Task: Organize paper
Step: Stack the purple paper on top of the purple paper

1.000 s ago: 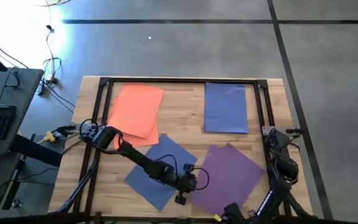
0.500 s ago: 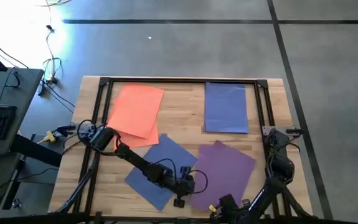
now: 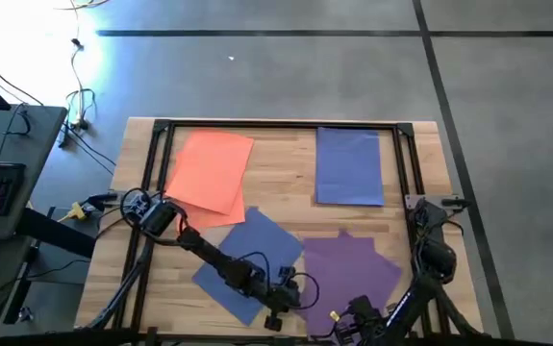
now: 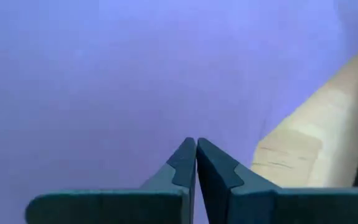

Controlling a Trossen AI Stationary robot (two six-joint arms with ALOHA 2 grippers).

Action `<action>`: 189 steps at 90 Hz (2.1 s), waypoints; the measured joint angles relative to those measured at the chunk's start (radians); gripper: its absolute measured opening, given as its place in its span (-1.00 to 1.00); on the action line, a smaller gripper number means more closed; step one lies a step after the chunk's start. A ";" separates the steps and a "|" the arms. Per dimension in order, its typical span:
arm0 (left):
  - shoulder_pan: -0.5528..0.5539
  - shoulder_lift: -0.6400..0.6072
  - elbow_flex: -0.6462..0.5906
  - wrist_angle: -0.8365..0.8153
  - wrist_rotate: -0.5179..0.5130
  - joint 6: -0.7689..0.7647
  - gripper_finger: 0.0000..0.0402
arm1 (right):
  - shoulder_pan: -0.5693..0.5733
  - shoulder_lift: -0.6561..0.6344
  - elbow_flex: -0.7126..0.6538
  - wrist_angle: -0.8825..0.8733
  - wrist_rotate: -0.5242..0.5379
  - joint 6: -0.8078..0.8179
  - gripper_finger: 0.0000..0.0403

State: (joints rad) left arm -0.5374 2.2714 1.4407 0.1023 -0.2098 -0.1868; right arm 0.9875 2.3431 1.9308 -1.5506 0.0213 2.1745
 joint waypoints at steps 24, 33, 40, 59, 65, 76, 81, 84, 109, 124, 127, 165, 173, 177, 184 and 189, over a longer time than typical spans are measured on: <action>0.012 -0.013 0.022 -0.167 -0.085 -0.004 -1.00 | 0.031 -0.003 -0.037 -0.019 0.040 0.075 -1.00; 0.013 -0.017 0.016 -0.215 -0.077 -0.035 -1.00 | 0.027 -0.003 -0.093 -0.020 0.075 0.075 -1.00; 0.013 -0.018 0.016 -0.240 -0.085 -0.059 -1.00 | 0.022 -0.018 -0.131 -0.022 0.105 0.073 -1.00; 0.013 -0.015 0.013 -0.213 -0.094 -0.160 -1.00 | 0.014 -0.103 -0.217 -0.013 0.257 0.020 -1.00; 0.015 -0.012 0.011 -0.148 -0.094 -0.171 -1.00 | 0.014 -0.143 -0.249 -0.012 0.322 0.021 -1.00; 0.015 -0.010 0.009 -0.048 -0.086 -0.162 -1.00 | 0.020 -0.179 -0.294 0.018 0.426 0.023 -1.00; 0.014 -0.018 0.016 -0.050 -0.086 -0.160 -1.00 | 0.021 -0.179 -0.299 0.034 0.452 0.020 -1.00; 0.013 -0.028 0.024 -0.049 -0.088 -0.160 -1.00 | 0.022 -0.179 -0.299 0.046 0.461 0.021 -1.00; 0.003 -0.188 0.034 -0.249 -0.181 -0.147 -1.00 | 0.044 -0.173 -0.298 0.382 0.688 -0.021 -1.00; 0.089 -0.296 0.039 -0.403 -0.366 -0.033 -1.00 | 0.043 -0.159 -0.298 0.652 0.843 -0.222 -1.00; 0.127 -0.296 0.037 -0.391 -0.339 0.010 -1.00 | 0.039 -0.152 -0.298 0.692 0.841 -0.260 -1.00; 0.481 -0.075 0.036 0.024 0.203 0.188 -1.00 | 0.033 -0.117 -0.299 0.680 0.789 -0.078 -1.00; 0.511 -0.037 0.038 0.057 0.201 0.182 -1.00 | 0.037 -0.116 -0.299 0.656 0.771 -0.051 -1.00; 0.521 -0.018 0.037 0.082 0.206 0.176 -1.00 | 0.037 -0.112 -0.298 0.656 0.760 -0.049 -1.00; 0.539 0.004 0.040 0.127 0.241 0.164 -1.00 | 0.033 -0.104 -0.299 0.652 0.747 -0.043 -1.00; 0.550 0.023 0.065 0.142 0.270 0.141 -1.00 | 0.026 -0.104 -0.299 0.653 0.735 -0.044 -1.00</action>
State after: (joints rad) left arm 0.0123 2.2943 1.5053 0.2445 0.0599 -0.0454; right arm 1.0135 2.2393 1.6318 -0.8981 0.7566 2.1306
